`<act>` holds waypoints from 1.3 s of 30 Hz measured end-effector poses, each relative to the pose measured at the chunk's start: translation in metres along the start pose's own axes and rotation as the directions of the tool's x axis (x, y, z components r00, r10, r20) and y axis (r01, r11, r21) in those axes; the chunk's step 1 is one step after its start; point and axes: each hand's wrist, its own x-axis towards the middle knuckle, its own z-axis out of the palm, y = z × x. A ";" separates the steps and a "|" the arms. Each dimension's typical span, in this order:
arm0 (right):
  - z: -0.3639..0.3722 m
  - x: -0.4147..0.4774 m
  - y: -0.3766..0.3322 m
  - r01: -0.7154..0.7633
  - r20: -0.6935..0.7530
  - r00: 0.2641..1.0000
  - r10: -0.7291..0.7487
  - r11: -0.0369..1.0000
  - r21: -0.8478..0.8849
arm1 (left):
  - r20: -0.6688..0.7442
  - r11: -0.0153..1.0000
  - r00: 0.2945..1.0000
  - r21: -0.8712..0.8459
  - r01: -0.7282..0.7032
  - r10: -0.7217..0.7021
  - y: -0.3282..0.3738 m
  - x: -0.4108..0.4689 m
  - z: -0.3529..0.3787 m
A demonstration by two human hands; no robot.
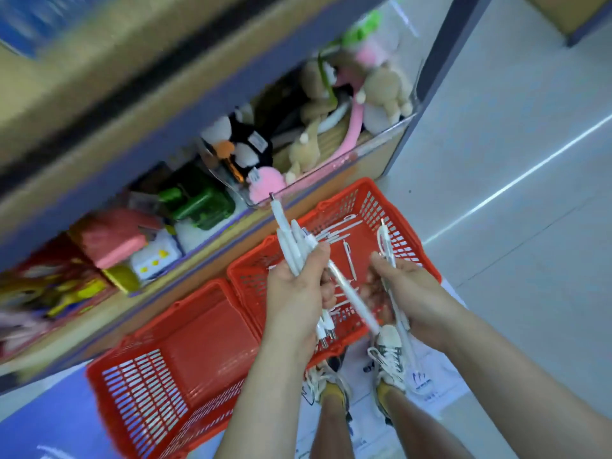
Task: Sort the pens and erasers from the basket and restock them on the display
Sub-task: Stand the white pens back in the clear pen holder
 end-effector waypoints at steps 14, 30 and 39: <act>0.093 -0.192 -0.106 0.292 0.044 0.955 -0.293 0.956 0.032 | 0.012 0.696 0.896 0.626 -0.353 0.444 0.136 -0.166 0.017; 0.182 -0.290 -0.170 0.353 0.515 0.780 -0.356 0.929 0.108 | 0.147 0.952 0.948 -0.168 -0.256 0.281 0.254 -0.236 -0.090; 0.224 -0.298 -0.182 0.427 0.614 0.751 -0.242 0.887 -0.173 | 0.038 0.891 0.913 -0.241 -0.386 0.406 0.290 -0.233 -0.147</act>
